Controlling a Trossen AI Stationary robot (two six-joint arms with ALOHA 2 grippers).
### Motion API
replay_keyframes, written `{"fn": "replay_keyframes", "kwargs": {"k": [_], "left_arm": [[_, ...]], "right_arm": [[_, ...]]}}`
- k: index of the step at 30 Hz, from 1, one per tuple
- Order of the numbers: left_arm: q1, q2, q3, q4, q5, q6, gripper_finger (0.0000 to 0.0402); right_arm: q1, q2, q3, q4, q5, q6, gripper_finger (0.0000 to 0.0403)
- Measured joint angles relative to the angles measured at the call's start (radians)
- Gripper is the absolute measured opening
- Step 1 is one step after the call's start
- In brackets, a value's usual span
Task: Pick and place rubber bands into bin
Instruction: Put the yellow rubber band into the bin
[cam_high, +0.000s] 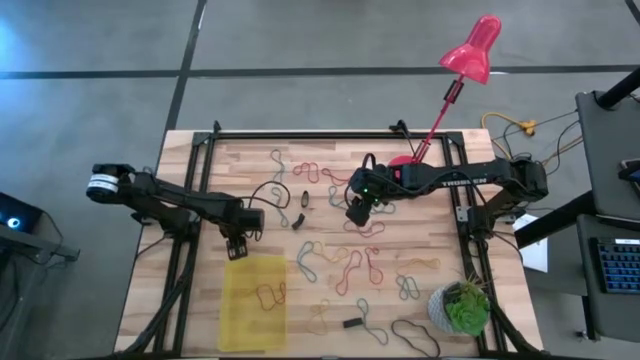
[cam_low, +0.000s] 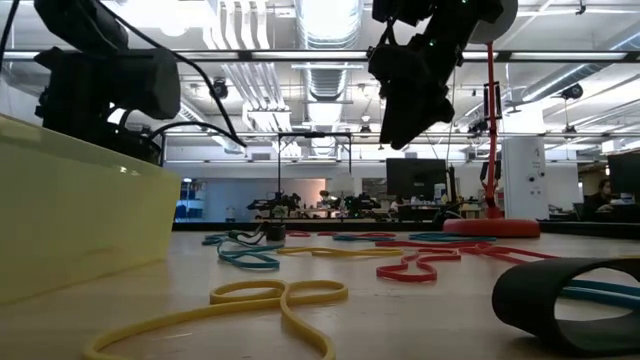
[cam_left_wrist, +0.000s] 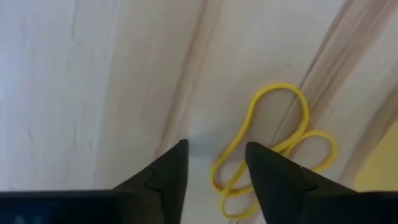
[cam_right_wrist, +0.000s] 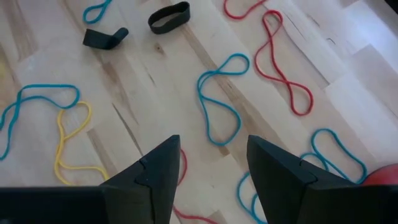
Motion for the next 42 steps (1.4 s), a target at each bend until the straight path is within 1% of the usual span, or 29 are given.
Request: {"fn": "replay_keyframes", "kwargs": {"k": [8, 10, 13, 16, 18, 20, 22, 25, 29, 32, 37, 41, 42], "left_arm": [[-0.002, 0.063, -0.001, 0.035, 0.006, -0.006, 0.0021], [-0.002, 0.08, 0.004, 0.034, 0.006, -0.023, 0.0006], [-0.002, 0.083, 0.023, 0.031, 0.0, -0.027, 0.0003], [-0.001, 0.052, 0.073, 0.01, -0.016, -0.027, 0.0], [-0.001, 0.033, 0.112, 0.016, -0.055, -0.028, 0.0], [0.003, 0.003, 0.18, 0.022, -0.088, -0.03, 0.0], [0.002, -0.033, 0.231, -0.034, -0.099, -0.028, 0.0], [0.001, -0.053, 0.318, -0.04, -0.102, -0.027, 0.0], [0.002, -0.068, 0.407, -0.092, -0.135, 0.0, 0.0], [0.002, -0.059, 0.437, -0.087, -0.132, 0.02, 0.0], [-0.005, -0.061, 0.531, -0.122, -0.119, 0.026, 0.0], [-0.026, -0.083, 0.657, -0.252, -0.054, 0.033, 0.0], [-0.034, -0.088, 0.697, -0.29, -0.021, 0.027, 0.0]], "right_arm": [[0.0, 0.0, -0.002, 0.006, 0.0, 0.022, 0.0173], [0.0, 0.0, -0.003, 0.006, 0.0, 0.035, 0.0173], [0.0, 0.0, -0.003, 0.006, 0.0, 0.042, 0.0173], [0.0, 0.0, -0.003, 0.006, 0.0, 0.044, 0.0173], [0.001, 0.0, -0.003, 0.006, 0.0, 0.049, 0.0173], [0.001, 0.0, -0.003, 0.007, 0.0, 0.052, 0.0173], [0.001, 0.0, -0.003, 0.011, 0.0, 0.052, 0.0173], [0.001, 0.0, -0.003, 0.012, -0.001, 0.052, 0.0173], [0.001, 0.0, -0.003, 0.013, -0.001, 0.052, 0.0173], [0.001, 0.0, -0.004, 0.013, -0.001, 0.052, 0.0173], [0.001, 0.001, -0.005, 0.012, -0.001, 0.052, 0.0173], [0.001, 0.001, -0.009, 0.005, -0.003, 0.052, 0.0173], [0.001, 0.001, -0.01, 0.001, -0.004, 0.052, 0.0173]]}}
